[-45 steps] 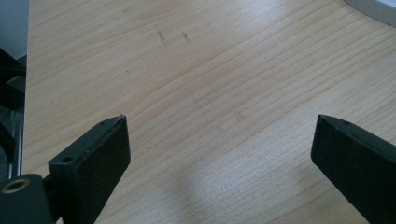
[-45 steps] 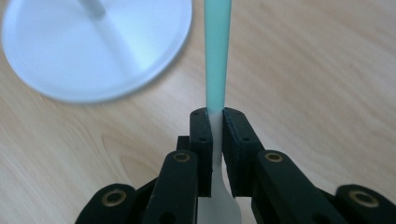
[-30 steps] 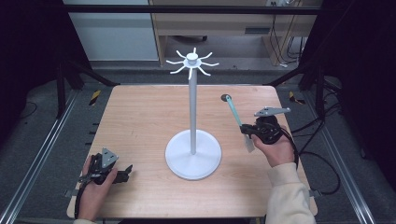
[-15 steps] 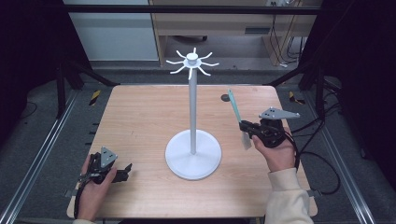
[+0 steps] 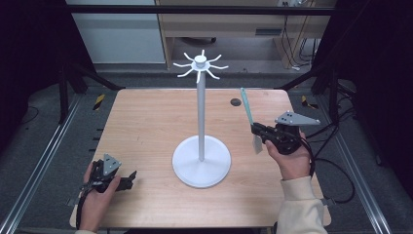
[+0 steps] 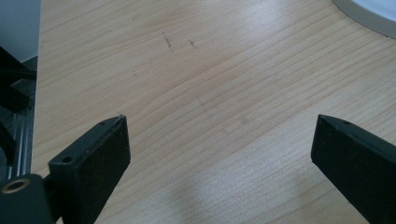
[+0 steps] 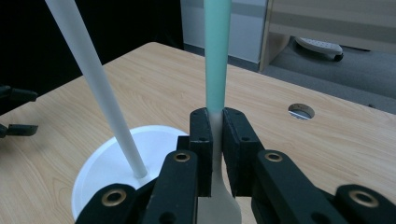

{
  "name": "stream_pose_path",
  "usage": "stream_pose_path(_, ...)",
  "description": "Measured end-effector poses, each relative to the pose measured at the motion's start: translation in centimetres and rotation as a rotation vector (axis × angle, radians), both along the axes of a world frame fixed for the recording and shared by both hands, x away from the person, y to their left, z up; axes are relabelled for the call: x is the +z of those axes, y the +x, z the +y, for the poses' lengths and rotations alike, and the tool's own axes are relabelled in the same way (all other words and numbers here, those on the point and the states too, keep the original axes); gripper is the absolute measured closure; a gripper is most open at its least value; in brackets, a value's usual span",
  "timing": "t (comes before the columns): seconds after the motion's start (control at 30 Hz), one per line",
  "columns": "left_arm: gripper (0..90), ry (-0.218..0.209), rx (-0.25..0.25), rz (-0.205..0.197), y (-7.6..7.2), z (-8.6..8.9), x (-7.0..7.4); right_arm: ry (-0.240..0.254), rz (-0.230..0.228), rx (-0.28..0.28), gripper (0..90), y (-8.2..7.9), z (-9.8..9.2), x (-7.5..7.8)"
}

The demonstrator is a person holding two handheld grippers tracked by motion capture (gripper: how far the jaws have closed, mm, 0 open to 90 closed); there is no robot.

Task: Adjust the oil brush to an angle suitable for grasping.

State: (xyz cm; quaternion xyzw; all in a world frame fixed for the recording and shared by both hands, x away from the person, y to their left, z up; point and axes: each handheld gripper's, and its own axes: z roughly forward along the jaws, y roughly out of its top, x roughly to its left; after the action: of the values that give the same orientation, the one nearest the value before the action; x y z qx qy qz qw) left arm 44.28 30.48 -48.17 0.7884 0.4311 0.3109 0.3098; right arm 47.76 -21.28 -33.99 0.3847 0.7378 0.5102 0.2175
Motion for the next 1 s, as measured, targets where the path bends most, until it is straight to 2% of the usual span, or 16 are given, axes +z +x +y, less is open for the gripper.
stream_pose_path(0.4, 4.2, 0.003, -0.01, -0.007, 0.1, -0.3, 0.2, 0.024, -0.028, 0.015, 82.9, -0.8, 0.1, 0.5)
stream_pose_path(0.73, 4.2, 0.01, -0.019, -0.008, -0.1, -0.6, 0.3, 0.058, -0.083, 0.032, 82.9, -2.1, 0.2, 2.0)
stream_pose_path(1.0, 4.1, 0.019, -0.027, -0.005, -0.2, -0.9, 0.2, 0.067, -0.099, 0.046, 82.9, -2.8, 0.4, 2.5)
